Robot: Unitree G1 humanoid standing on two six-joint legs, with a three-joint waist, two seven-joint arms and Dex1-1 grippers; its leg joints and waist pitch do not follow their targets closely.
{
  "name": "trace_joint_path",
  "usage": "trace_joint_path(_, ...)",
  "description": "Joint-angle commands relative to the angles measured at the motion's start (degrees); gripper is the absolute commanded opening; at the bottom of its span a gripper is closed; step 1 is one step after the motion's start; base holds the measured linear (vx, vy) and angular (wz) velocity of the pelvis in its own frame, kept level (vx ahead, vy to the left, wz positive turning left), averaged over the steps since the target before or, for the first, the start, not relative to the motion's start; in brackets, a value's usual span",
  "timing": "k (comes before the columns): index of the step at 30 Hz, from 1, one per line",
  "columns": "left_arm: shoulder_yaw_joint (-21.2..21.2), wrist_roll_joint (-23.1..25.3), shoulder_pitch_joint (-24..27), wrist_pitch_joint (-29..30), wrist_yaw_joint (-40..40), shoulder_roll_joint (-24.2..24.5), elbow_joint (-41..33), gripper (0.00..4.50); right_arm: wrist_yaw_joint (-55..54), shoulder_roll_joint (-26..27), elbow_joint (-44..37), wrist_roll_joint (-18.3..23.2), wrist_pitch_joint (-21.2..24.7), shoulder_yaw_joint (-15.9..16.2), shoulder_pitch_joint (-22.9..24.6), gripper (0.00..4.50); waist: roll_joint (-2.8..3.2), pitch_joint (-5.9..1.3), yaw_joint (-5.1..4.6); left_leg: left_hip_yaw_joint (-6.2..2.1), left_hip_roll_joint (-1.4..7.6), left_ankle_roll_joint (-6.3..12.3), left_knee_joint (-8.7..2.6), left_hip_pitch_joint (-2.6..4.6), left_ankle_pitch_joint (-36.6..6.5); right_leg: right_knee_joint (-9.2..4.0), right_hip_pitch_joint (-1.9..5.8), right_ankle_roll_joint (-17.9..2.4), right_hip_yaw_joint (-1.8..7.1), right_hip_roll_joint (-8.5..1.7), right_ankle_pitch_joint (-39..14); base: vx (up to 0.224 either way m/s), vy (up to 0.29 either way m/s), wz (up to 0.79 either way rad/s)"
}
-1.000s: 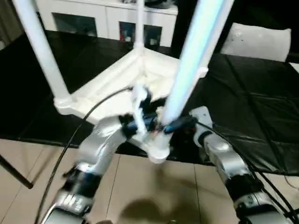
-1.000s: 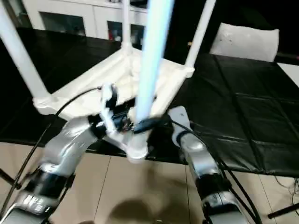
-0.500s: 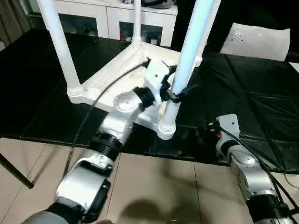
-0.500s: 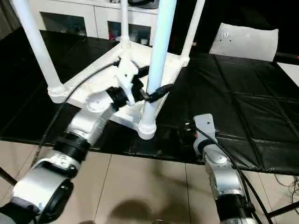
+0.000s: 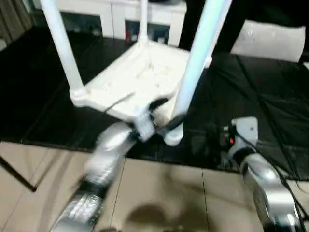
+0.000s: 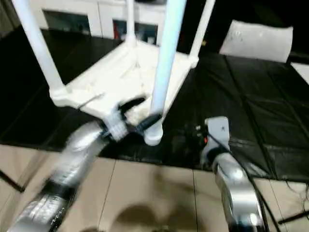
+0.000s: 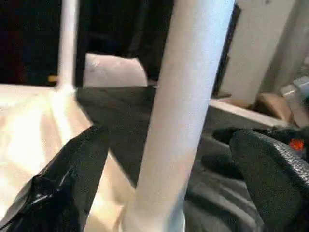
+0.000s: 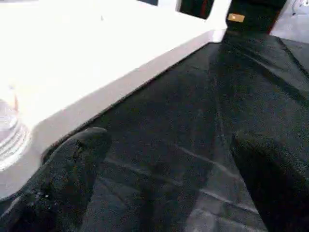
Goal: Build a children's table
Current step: Rotate table base
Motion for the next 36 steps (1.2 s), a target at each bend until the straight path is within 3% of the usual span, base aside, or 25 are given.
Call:
trace_joint_path(1, 1.20, -0.90, 2.27, 2.68, 1.99, 0.77, -6.33, 4.46, -0.43, 0.19, -3.66, 1.67, 2.25, -0.64, 1.06, 4.50, 0.66, -2.59, -0.19, -1.11, 3.64, 0.73, -4.81, 0.02, -10.66, -5.38, 2.62, -8.86, 3.44, -5.28, -14.56, 0.000, 0.000, 0.00)
trace_joint_path(3, 4.27, -1.21, 7.92, 5.45, 6.32, 1.59, -13.58, 4.46, -0.45, 0.74, -7.45, 2.76, 4.49, -0.02, 2.41, 4.50, 0.72, -2.72, -0.32, -1.33, 3.92, -0.05, -4.93, 0.03, -11.44, -5.14, 2.73, -8.40, 3.49, -5.41, -14.40, 0.000, 0.000, 0.00)
trace_joint_path(7, 8.62, 3.24, 13.22, 8.33, 15.26, 1.84, -19.51, 4.46, -0.79, 2.08, -11.71, 4.54, 7.30, 0.64, 4.09, 4.50, 0.25, -2.68, -0.71, -1.24, 3.41, 0.39, -4.78, -0.44, -10.00, -5.19, 2.78, -6.46, 3.52, -4.89, -13.71, 0.000, 0.000, 0.00)
trace_joint_path(9, 10.34, 5.30, 15.34, 9.46, 19.43, 1.63, -21.64, 4.46, -0.93, 3.02, -12.98, 5.04, 8.04, 0.80, 4.89, 4.50, -0.18, -2.58, -0.90, -1.22, 3.23, 0.60, -4.73, -0.35, -10.15, -5.61, 2.34, -4.88, 3.45, -4.80, -16.63, 0.000, 0.000, 0.00)
trace_joint_path(11, 11.78, 7.30, 16.87, 8.31, 23.03, 0.10, -22.50, 4.46, -1.11, 3.41, -12.84, 4.49, 7.37, 1.24, 5.53, 4.50, -0.03, -2.42, -0.88, -1.32, 3.31, 0.26, -4.95, -0.19, -12.15, -5.81, 2.33, -3.86, 3.41, -4.85, -19.69, 0.000, 0.000, 0.00)
trace_joint_path(13, 12.25, 7.82, 17.82, 8.99, 25.32, -0.56, -23.70, 4.46, -0.74, 3.20, -12.84, 4.05, 6.53, 1.65, 6.03, 4.50, -0.06, -2.11, -1.14, -1.43, 3.30, -0.64, -5.29, 0.89, -19.58, -6.53, 2.27, -2.64, 3.04, -4.67, -28.44, 0.000, 0.000, 0.00)
trace_joint_path(15, 12.08, 8.58, 18.34, 9.75, 26.78, -0.70, -24.33, 4.46, -0.11, 2.61, -12.72, 3.45, 5.29, 2.15, 6.47, 4.50, 0.18, -2.03, -1.25, -1.27, 2.79, 0.37, -5.46, 2.66, -25.83, -7.90, 2.43, -1.84, 2.21, -4.00, -35.86, 0.000, 0.000, 0.00)
trace_joint_path(17, 11.35, 9.54, 18.20, 9.84, 28.05, -0.95, -24.28, 4.46, 0.33, 2.49, -12.79, 3.78, 5.35, 2.29, 6.74, 4.50, 0.36, -1.28, -1.42, -1.23, 2.47, 1.15, -5.60, 4.14, -29.78, -9.17, 2.43, -1.94, 1.37, -3.66, -40.60, 0.000, 0.000, 0.00)
trace_joint_path(19, 11.02, 9.64, 17.91, 10.34, 28.45, -1.08, -24.50, 4.46, 0.42, 2.46, -13.00, 3.72, 5.58, 2.28, 6.66, 4.50, 0.56, -0.95, -1.77, -1.62, 2.55, 1.09, -5.83, 4.99, -32.30, -9.67, 2.83, -2.39, 0.72, -3.72, -41.37, 0.031, 0.014, -0.02)
trace_joint_path(21, 10.59, 10.31, 17.16, 11.21, 28.88, -1.13, -24.57, 4.46, 0.74, 2.10, -13.37, 3.96, 6.74, 2.57, 6.68, 4.50, 0.80, -1.41, -2.10, -1.78, 2.97, 1.51, -6.68, 5.27, -30.81, -8.91, 4.18, -5.25, 0.82, -3.89, -34.42, 0.072, 0.029, -0.03)
trace_joint_path(22, 10.44, 10.69, 16.89, 11.15, 28.73, -1.00, -24.53, 4.46, 1.04, 2.37, -13.67, 5.04, 7.80, 2.35, 6.78, 4.50, 2.11, -1.89, -2.42, -0.03, 4.46, -0.88, -6.69, 10.56, -30.64, -8.39, 1.02, -7.54, 1.99, -2.11, -30.66, 0.103, 0.019, -0.22)
trace_joint_path(23, 10.35, 11.01, 16.64, 11.07, 28.45, -0.80, -24.51, 4.46, 1.31, 2.67, -14.01, 6.18, 8.89, 2.09, 6.91, 4.50, 0.98, -2.08, -2.84, -0.71, 5.76, -1.66, -7.44, 11.61, -29.69, -5.96, 0.60, -8.64, 1.17, -1.58, -24.66, 0.103, 0.019, -0.22)
trace_joint_path(24, 10.36, 10.97, 16.49, 11.19, 28.62, -0.65, -24.49, 4.46, 1.44, 2.62, -14.04, 6.15, 8.54, 2.16, 7.03, 4.50, 1.37, -1.58, -2.40, -0.36, 7.62, -2.26, -8.81, 12.43, -29.92, -3.50, -0.38, -9.71, 0.40, -2.25, -17.33, 0.138, 0.001, -0.49)
trace_joint_path(25, 10.36, 10.91, 16.43, 11.32, 28.82, -0.57, -24.51, 4.46, 1.50, 2.54, -14.03, 5.96, 8.12, 2.26, 7.13, 4.50, 0.56, -1.54, -2.71, 0.44, 7.53, -1.99, -9.00, 12.56, -29.34, -2.93, -0.64, -10.50, 0.38, -2.59, -14.72, 0.157, -0.023, -0.58)
trace_joint_path(26, 10.49, 10.81, 16.34, 11.33, 28.76, -0.28, -24.41, 4.46, 1.80, 2.42, -14.16, 5.68, 7.05, 2.48, 7.48, 4.50, 0.05, -1.63, -2.10, 3.36, 4.55, -2.31, -7.36, 11.57, -26.35, -3.99, 0.62, -13.21, 1.93, -2.97, -12.55, 0.157, -0.023, -0.58)
trace_joint_path(27, 10.61, 10.79, 16.30, 11.35, 28.66, 0.08, -24.38, 4.46, 1.98, 2.35, -14.38, 5.39, 6.02, 2.67, 7.99, 4.50, -1.01, -2.40, -0.03, 4.96, -1.52, -2.17, -2.91, 6.66, -21.46, -5.67, 7.12, -16.75, 8.05, -2.82, -12.30, 0.226, -0.023, -0.50)
trace_joint_path(28, 10.59, 10.84, 16.36, 11.30, 28.56, 0.27, -24.42, 4.46, 2.15, 2.24, -14.41, 5.14, 5.41, 2.86, 8.22, 4.50, -2.65, -3.34, 2.70, -0.47, -1.69, 1.71, 4.82, -2.26, -12.27, -7.36, 15.52, -20.61, 13.78, -10.20, -7.81, 0.226, 0.017, -0.38)
trace_joint_path(29, 10.56, 10.85, 16.40, 11.31, 28.48, 0.36, -24.46, 4.46, 2.15, 2.24, -14.44, 5.08, 5.30, 2.90, 8.30, 4.50, -1.02, -4.35, 3.19, -2.69, -0.52, 2.16, 6.55, -4.10, -7.61, -6.83, 16.61, -22.06, 14.80, -12.48, -0.60, 0.226, 0.017, -0.38)
trace_joint_path(30, 10.33, 10.91, 16.61, 11.38, 27.99, 0.85, -24.64, 4.46, 2.11, 2.29, -14.54, 4.92, 5.00, 3.00, 8.59, 4.50, -1.23, -3.60, 1.89, -4.41, -0.50, 2.05, 7.05, -6.12, -2.96, -5.51, 14.48, -22.14, 11.47, -10.03, 10.49, 0.160, 0.031, -0.24)
trace_joint_path(31, 10.09, 11.07, 16.84, 11.43, 27.58, 1.23, -24.77, 4.46, 2.06, 2.33, -14.56, 4.81, 4.82, 3.06, 8.77, 4.50, 0.03, -3.53, 1.50, -4.90, -0.09, 2.70, 3.42, -5.05, 3.52, -5.80, 12.09, -20.68, 6.95, -6.96, 9.42, 0.156, 0.023, -0.10)
trace_joint_path(32, 9.89, 11.12, 17.07, 11.56, 27.29, 1.50, -24.93, 4.46, 1.97, 2.37, -14.62, 4.73, 4.81, 3.09, 8.91, 4.50, 1.00, -2.87, 0.92, -4.71, -0.22, 4.32, 0.06, -4.27, 6.83, -6.06, 10.72, -18.13, 3.92, -4.38, 3.96, 0.156, 0.023, -0.10)
trace_joint_path(33, 9.85, 10.90, 17.28, 11.67, 27.07, 1.52, -25.06, 4.46, 1.89, 2.40, -14.65, 4.62, 4.77, 3.13, 9.01, 4.50, 4.80, -3.33, 0.57, -5.89, 1.95, 6.48, -4.39, 1.31, 4.53, -4.96, 7.86, -10.54, 0.14, -0.17, -6.45, 0.139, 0.066, -0.04)
trace_joint_path(34, 9.88, 10.80, 17.34, 11.75, 27.01, 1.47, -25.11, 4.46, 1.89, 2.42, -14.74, 4.64, 4.93, 3.12, 9.02, 4.50, 4.80, -3.34, -3.38, -12.55, 7.98, 11.87, -7.07, 4.96, -10.25, 3.91, 3.13, -4.42, -1.24, 1.05, -13.20, 0.167, 0.067, 0.07)
trace_joint_path(35, 9.88, 10.80, 17.34, 11.75, 27.01, 1.47, -25.11, 4.46, 1.89, 2.42, -14.74, 4.64, 4.93, 3.12, 9.02, 4.50, 4.38, -3.72, -2.63, -13.26, 8.86, 15.55, -6.14, 6.81, -12.90, 4.83, 1.72, -1.99, -0.61, 0.01, -14.11, 0.167, 0.067, 0.07)
trace_joint_path(36, 9.45, 10.30, 17.91, 11.67, 25.85, 1.70, -25.22, 4.46, 1.70, 2.28, -14.75, 4.41, 4.96, 3.13, 9.20, 4.50, 3.95, -3.57, -2.85, -12.24, 8.34, 20.62, -5.54, 6.43, -12.34, 6.08, 0.32, 1.63, -0.18, -1.11, -10.41, 0.167, 0.029, 0.11)
